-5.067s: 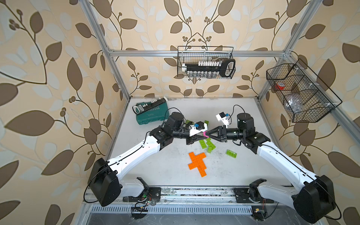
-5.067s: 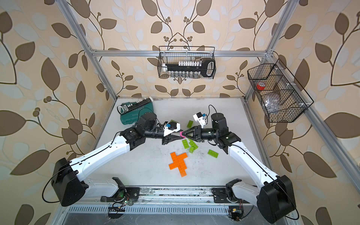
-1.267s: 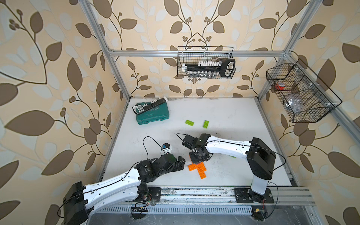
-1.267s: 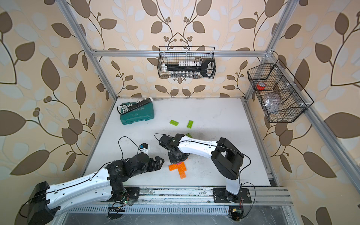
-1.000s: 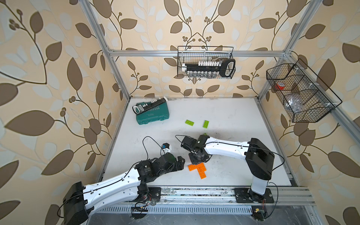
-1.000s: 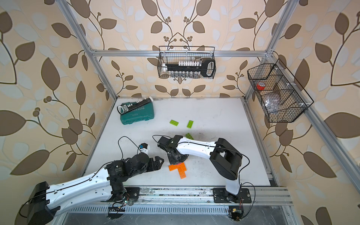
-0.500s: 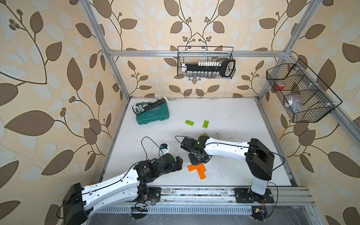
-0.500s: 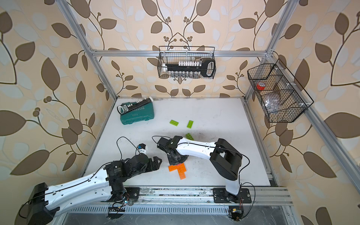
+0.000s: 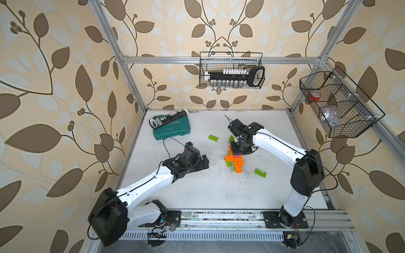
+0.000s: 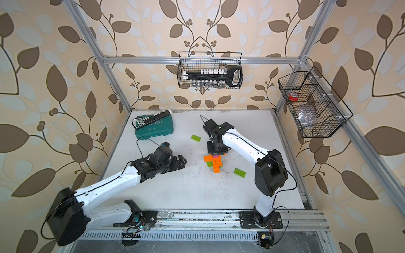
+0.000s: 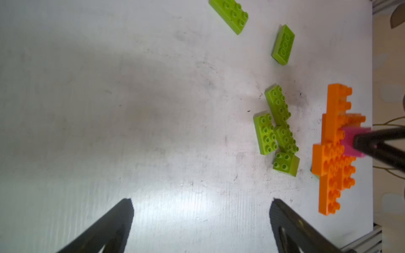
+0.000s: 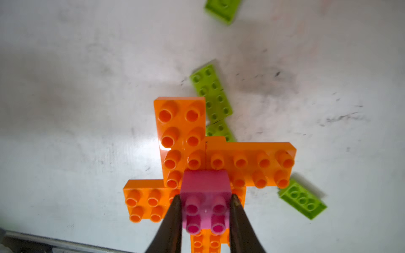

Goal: Assemble a small pinwheel with lego
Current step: Pick up the lego brick from the center of the board, then place the lego brick at the center of the board.

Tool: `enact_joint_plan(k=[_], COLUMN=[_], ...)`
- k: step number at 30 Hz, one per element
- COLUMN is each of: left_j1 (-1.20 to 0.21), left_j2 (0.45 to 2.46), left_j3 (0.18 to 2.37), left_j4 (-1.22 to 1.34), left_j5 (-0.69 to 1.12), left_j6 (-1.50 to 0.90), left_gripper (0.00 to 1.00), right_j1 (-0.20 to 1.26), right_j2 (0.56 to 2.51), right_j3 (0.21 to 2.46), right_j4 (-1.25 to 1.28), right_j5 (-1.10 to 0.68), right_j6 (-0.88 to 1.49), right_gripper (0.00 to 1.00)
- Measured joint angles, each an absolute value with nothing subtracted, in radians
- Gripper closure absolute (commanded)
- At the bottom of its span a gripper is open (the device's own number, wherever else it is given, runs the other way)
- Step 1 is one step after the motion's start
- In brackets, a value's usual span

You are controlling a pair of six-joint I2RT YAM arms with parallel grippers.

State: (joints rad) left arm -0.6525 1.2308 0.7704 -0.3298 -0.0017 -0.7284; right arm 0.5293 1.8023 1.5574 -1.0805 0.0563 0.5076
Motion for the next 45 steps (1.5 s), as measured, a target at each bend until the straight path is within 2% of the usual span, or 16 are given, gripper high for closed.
enact_joint_plan(k=[5,13,20,29,30,32,38,41,45], left_j1=[-0.639,-0.633,-0.633,-0.633,-0.633,-0.633,-0.633,-0.633,-0.633], left_j2=[1.495,1.776,1.829,1.84,1.842,1.842,1.842,1.842,1.842], left_j3=[1.002,1.25,1.325,1.332,1.332,1.332,1.33,1.319,1.297], left_j4=[-0.29,-0.286,-0.316,-0.34,-0.34,-0.34,-0.34,-0.34,-0.34], left_j5=[0.077,0.183,0.214,0.234,0.234,0.234,0.234,0.234,0.233], left_j6=[-0.634,-0.551,-0.514,-0.49,-0.489,-0.487,-0.477,-0.476,-0.477], left_gripper=[0.01,0.01,0.01,0.01,0.01,0.01,0.01,0.01,0.01], right_j1=[0.356,0.253,0.226,0.213,0.211,0.208,0.204,0.204,0.204], right_j2=[1.93,2.174,2.316,2.386,2.389,2.394,2.401,2.401,2.401], right_j3=[1.686,1.937,2.092,2.189,2.192,2.194,2.194,2.194,2.196], right_j4=[-1.107,-1.164,-1.207,-1.224,-1.225,-1.228,-1.232,-1.231,-1.232], right_j5=[0.041,0.028,0.03,0.071,0.073,0.075,0.075,0.075,0.075], right_j6=[0.403,0.295,0.26,0.257,0.257,0.257,0.254,0.252,0.253], right_gripper=[1.0,1.0,1.0,1.0,0.96,0.82,0.6,0.53,0.49])
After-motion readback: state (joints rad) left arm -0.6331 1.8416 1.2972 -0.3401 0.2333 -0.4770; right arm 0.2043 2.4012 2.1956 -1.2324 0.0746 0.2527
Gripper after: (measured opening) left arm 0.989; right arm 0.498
